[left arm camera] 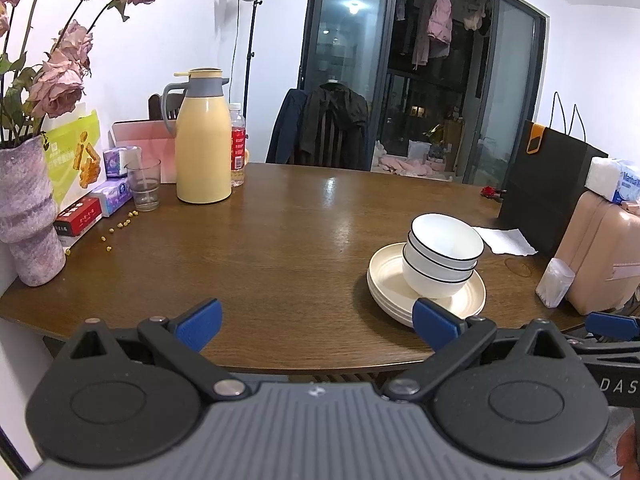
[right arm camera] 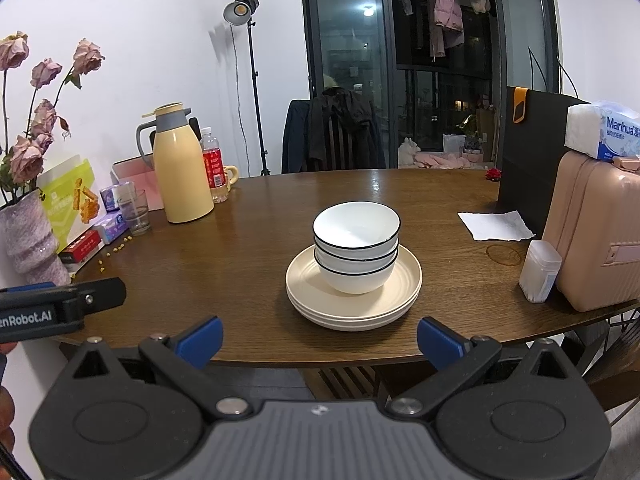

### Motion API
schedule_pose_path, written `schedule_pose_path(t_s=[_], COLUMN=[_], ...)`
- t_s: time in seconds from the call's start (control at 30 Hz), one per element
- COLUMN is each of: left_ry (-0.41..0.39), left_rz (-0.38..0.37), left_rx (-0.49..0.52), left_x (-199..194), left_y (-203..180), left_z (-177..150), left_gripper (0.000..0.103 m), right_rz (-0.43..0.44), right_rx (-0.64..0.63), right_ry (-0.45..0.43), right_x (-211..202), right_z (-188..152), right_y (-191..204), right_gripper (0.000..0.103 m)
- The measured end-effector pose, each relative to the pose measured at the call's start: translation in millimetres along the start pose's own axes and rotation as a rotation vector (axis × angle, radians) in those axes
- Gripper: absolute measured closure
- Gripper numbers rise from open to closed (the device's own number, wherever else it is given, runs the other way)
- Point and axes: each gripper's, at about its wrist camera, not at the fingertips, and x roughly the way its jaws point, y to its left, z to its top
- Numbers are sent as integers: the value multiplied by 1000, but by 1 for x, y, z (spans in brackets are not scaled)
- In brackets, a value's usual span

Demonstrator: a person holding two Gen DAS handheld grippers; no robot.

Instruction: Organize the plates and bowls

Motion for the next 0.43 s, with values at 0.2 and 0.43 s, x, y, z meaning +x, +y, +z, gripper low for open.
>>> schedule_pose_path(t_s=[0.2,0.43], left_ry=[-3,6], left_rz=[-10,-24], left_rx=[5,7], left_x=[3,11], left_y=[-2,-8], left_z=[1,1], left_gripper=[0,0], right_rz=[1,2], right_rx=[1,3], right_ry=[5,16], right_x=[3,11], right_z=[0,3], right_y=[-4,-10], right_gripper=[0,0])
